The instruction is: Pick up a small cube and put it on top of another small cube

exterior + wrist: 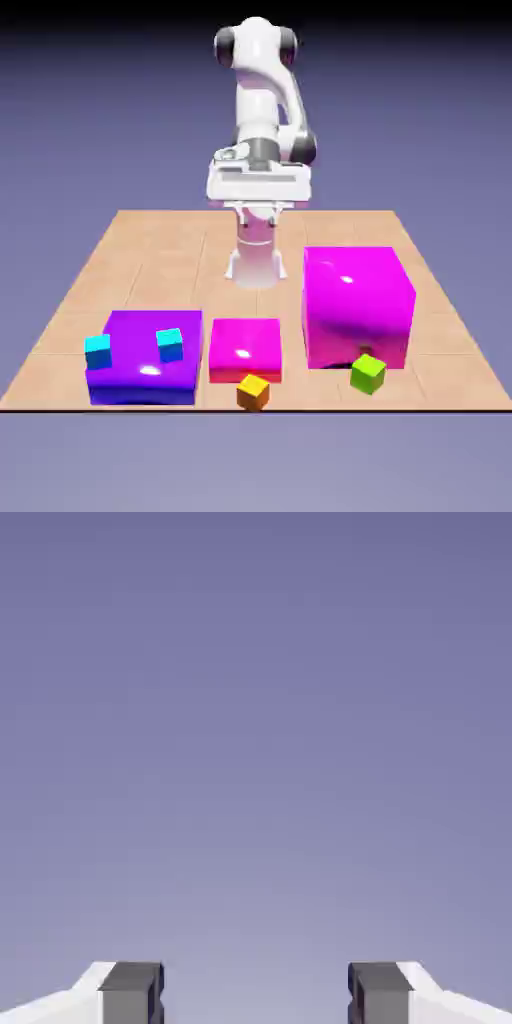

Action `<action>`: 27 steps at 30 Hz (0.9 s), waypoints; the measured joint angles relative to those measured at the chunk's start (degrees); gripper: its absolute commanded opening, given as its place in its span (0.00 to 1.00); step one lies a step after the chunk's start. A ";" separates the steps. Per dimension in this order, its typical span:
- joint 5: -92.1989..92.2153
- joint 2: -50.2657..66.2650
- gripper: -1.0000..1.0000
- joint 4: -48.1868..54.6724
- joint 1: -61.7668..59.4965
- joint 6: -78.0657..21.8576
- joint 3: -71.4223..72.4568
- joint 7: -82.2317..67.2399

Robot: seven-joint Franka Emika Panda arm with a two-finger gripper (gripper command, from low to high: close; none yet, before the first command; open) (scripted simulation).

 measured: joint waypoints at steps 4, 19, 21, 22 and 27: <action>1.02 8.31 0.50 6.48 -1.57 -6.85 0.93 3.32; 4.84 39.45 0.50 30.80 -7.46 -32.54 4.42 15.75; 5.35 43.61 0.50 34.04 -8.24 -35.96 4.88 17.41; 5.61 45.68 0.50 35.66 -8.63 -37.68 5.12 18.24; 6.88 56.06 0.50 43.77 -10.60 -46.24 6.28 22.38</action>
